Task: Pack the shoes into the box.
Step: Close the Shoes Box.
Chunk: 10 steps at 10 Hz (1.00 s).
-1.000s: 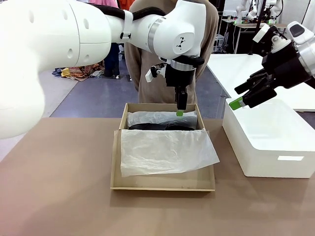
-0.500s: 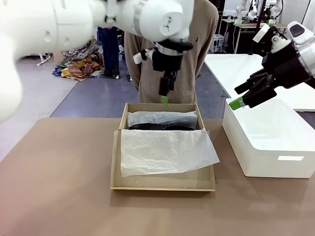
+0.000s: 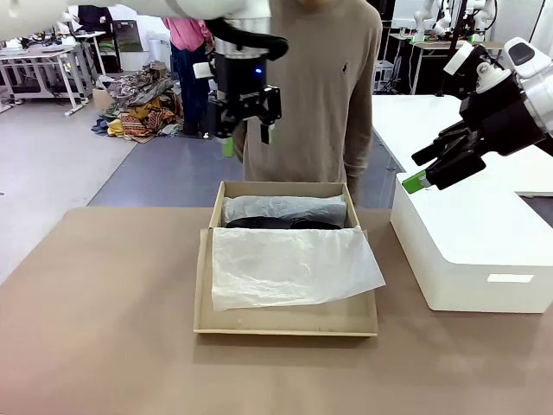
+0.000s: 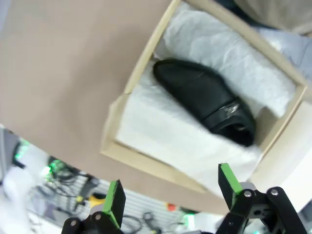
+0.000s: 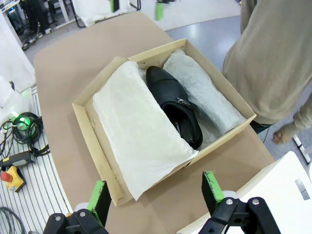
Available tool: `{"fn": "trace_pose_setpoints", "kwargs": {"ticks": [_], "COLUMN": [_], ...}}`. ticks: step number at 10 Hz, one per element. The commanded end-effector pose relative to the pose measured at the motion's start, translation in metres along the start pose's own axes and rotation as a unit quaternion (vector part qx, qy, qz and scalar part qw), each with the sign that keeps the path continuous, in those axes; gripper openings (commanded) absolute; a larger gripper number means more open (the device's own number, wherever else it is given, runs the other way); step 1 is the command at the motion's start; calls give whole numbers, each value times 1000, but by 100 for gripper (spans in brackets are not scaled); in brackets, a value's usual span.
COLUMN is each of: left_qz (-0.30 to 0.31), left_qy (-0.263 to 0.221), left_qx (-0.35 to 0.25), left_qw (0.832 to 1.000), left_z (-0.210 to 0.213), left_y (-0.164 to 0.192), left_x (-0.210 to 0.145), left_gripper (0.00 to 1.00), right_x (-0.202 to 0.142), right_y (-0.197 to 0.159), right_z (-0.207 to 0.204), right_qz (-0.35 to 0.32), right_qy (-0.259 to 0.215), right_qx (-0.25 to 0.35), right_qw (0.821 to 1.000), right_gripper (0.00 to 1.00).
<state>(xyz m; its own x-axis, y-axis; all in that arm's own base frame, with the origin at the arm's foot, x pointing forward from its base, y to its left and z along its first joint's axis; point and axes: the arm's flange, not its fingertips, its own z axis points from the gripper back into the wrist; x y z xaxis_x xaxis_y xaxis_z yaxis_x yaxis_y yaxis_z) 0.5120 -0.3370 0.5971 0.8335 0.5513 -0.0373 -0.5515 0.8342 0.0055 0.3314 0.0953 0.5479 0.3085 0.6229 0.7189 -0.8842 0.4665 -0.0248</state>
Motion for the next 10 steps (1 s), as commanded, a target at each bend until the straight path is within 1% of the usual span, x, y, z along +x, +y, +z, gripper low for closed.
{"fn": "trace_pose_setpoints", "kwargs": {"ticks": [1,4,6,7,10], "left_qz": [-92,-190,-197,-181,-181], "left_qy": [9,7,7,0,0], "left_qx": [19,-2,-11,14,14], "left_qw": [996,982,980,983,983], "left_z": [4,5,4,18,18], "left_y": [44,101,118,91,91], "left_x": [11,35,49,43,43], "left_gripper": [100,100,100,100,100], "right_x": [0,0,0,0,0], "right_y": [-3,-3,-3,-3,-3], "right_z": [-1,-1,-1,-1,-1], "right_qz": [7,7,7,7,7], "right_qy": [-12,-12,-12,-12,-12], "right_qx": [8,8,8,8,8], "right_qw": [1000,1000,1000,1000,1000], "right_gripper": [100,100,100,100,100]}}
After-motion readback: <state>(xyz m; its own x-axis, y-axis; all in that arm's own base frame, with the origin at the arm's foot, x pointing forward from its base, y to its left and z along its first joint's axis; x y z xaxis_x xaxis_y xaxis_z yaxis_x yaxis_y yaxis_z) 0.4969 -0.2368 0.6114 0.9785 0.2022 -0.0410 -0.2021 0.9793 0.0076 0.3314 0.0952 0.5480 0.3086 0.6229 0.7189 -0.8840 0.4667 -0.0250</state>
